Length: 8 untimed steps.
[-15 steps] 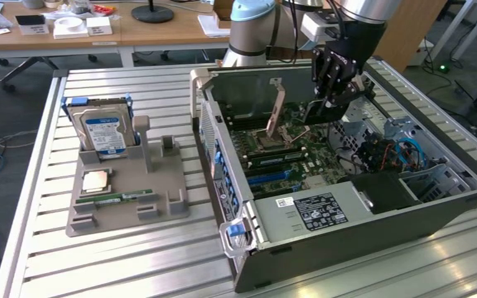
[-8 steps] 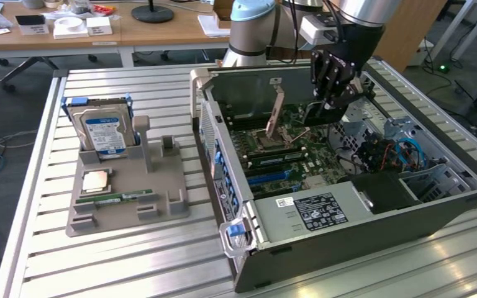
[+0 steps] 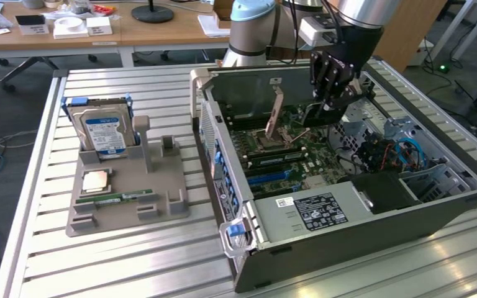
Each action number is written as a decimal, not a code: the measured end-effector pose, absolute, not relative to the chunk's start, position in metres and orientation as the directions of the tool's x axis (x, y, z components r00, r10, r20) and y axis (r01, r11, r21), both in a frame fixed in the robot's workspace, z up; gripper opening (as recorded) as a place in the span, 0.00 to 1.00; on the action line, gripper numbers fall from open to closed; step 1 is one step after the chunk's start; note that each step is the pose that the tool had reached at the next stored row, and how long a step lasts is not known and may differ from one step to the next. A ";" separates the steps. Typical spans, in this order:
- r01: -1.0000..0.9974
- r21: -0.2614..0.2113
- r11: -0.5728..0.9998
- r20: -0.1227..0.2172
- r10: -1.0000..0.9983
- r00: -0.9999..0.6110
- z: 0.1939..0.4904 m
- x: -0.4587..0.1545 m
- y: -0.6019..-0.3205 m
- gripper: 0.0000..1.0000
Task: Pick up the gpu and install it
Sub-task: 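Insert the gpu into the slot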
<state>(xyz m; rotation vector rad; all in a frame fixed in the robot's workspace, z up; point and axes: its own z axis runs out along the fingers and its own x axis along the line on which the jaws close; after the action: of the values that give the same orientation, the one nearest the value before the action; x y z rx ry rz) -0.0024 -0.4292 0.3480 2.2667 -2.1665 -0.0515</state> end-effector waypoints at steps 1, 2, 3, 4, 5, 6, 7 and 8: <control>-0.999 0.027 -0.045 -0.020 -0.999 0.045 0.348 -0.003 -0.429 0.26; -0.999 0.027 -0.045 -0.020 -0.999 0.045 0.348 -0.003 -0.429 0.26; -0.999 0.027 -0.045 -0.020 -0.999 0.045 0.348 -0.003 -0.429 0.26; -0.999 0.027 -0.045 -0.020 -0.999 0.045 0.347 -0.004 -0.429 0.26; -0.999 0.027 -0.045 -0.020 -0.999 0.045 0.347 -0.004 -0.429 0.26; -0.999 0.027 -0.045 -0.020 -0.999 0.045 0.347 -0.005 -0.429 0.26; -0.999 0.027 -0.045 -0.020 -0.999 0.045 0.347 -0.006 -0.429 0.26; -0.999 0.027 -0.045 -0.020 -0.999 0.045 0.347 -0.006 -0.429 0.26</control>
<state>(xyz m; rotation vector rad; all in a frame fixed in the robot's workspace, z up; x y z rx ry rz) -0.0062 -0.4292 0.3471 2.2668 -2.1667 -0.0515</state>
